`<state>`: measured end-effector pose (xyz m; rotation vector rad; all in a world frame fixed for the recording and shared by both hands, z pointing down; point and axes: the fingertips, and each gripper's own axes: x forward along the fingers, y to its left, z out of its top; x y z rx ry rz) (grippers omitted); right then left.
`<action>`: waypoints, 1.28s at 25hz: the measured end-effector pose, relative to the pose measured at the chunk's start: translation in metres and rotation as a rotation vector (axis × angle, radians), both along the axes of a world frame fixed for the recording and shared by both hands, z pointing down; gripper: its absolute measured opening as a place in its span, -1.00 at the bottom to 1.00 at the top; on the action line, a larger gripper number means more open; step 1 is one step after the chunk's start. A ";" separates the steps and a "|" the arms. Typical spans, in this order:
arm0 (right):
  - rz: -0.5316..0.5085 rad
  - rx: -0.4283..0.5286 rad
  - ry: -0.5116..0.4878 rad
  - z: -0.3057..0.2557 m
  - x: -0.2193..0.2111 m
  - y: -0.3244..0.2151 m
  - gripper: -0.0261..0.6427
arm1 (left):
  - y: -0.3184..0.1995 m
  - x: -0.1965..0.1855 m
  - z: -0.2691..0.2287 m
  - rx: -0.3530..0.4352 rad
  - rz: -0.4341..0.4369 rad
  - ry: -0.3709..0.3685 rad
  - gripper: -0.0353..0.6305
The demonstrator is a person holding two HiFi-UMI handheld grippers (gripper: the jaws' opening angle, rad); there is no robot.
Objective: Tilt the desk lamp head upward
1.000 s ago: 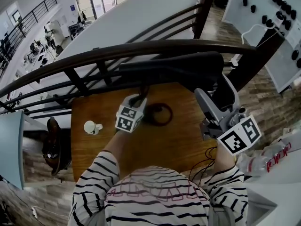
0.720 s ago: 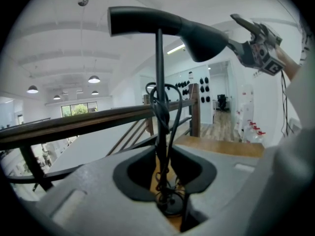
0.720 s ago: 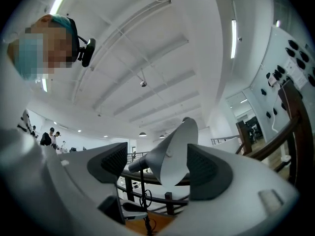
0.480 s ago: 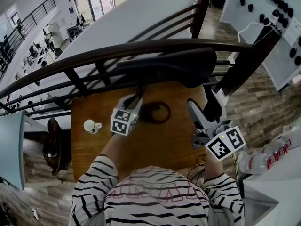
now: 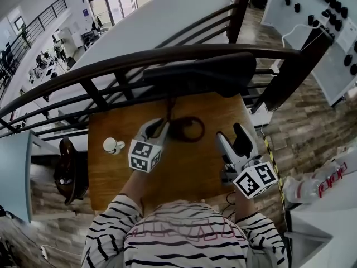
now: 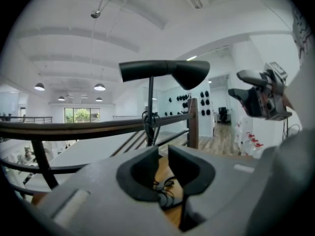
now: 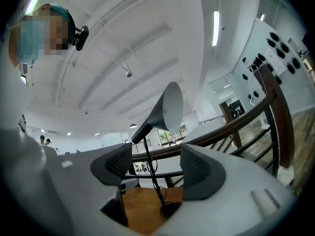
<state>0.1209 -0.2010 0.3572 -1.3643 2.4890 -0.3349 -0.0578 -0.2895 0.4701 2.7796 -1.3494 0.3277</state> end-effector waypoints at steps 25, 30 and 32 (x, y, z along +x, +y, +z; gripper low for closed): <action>0.110 -0.136 0.024 0.064 -0.083 0.114 -0.92 | 0.166 -0.091 -0.004 -0.032 0.053 0.118 -0.88; 0.126 -0.164 0.022 0.078 -0.095 0.133 -0.92 | 0.186 -0.097 0.005 -0.050 0.082 0.119 -0.88; 0.134 -0.176 0.024 0.085 -0.098 0.140 -0.92 | 0.194 -0.097 0.009 -0.056 0.095 0.121 -0.88</action>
